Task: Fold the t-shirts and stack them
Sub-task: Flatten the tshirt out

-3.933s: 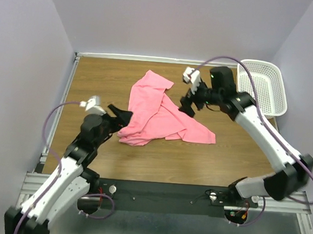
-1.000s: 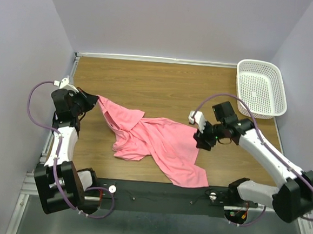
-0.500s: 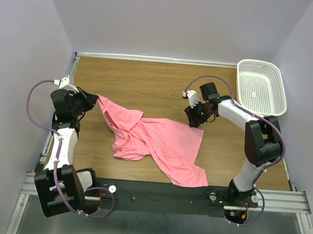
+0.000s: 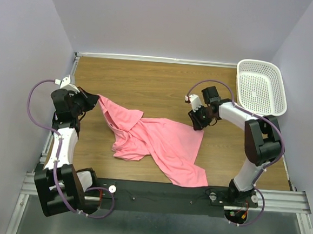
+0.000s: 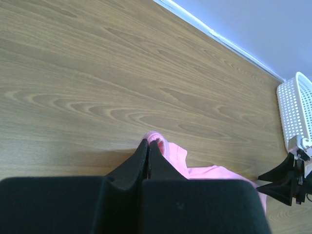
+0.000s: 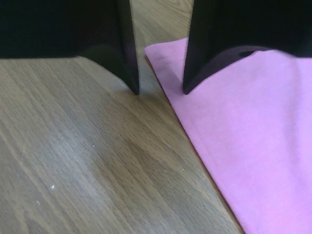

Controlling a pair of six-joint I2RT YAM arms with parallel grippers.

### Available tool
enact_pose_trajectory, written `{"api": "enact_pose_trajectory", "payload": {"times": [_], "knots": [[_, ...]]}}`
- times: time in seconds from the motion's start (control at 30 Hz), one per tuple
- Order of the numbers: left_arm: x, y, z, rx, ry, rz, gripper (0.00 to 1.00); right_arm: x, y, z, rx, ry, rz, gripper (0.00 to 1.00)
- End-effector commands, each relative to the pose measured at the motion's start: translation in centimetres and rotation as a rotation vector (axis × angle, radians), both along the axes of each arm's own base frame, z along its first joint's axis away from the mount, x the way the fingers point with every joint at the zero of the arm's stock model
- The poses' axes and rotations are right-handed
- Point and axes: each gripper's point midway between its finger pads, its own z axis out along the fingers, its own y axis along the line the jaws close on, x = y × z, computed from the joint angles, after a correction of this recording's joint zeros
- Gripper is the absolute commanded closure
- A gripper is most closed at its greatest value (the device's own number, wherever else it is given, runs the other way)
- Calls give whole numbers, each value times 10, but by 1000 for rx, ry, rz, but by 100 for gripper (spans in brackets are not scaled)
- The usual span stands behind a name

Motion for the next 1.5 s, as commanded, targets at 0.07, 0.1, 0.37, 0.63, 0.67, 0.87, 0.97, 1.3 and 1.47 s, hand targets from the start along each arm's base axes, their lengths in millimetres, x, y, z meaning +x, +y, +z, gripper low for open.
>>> {"api": "enact_pose_trajectory", "payload": {"times": [0.07, 0.1, 0.37, 0.63, 0.67, 0.87, 0.97, 1.3, 1.47], "knots": [[3, -2, 3, -3, -15, -10, 100, -28, -13, -21, -50, 98, 11, 80], [5, -1, 1, -14, -7, 7, 100, -24, -14, -21, -54, 90, 4, 85], [53, 25, -9, -145, 28, 162, 100, 93, -62, 17, -28, -77, -222, 99], [153, 21, -11, -107, 81, 121, 100, 216, -95, 7, -151, -229, -397, 99], [164, 25, -35, -93, 136, 139, 100, 239, -96, 25, -135, -294, -438, 99], [214, 37, -69, -71, 226, 182, 100, 295, -120, 34, -169, -435, -610, 99], [236, 40, -79, -48, 248, 174, 100, 310, -122, 47, -160, -496, -633, 99], [263, 53, 6, 159, 149, 213, 25, 305, -109, 94, -86, -555, -552, 39], [195, 25, 49, 193, 73, 179, 25, 200, -32, 131, 196, -449, 6, 33]]}}
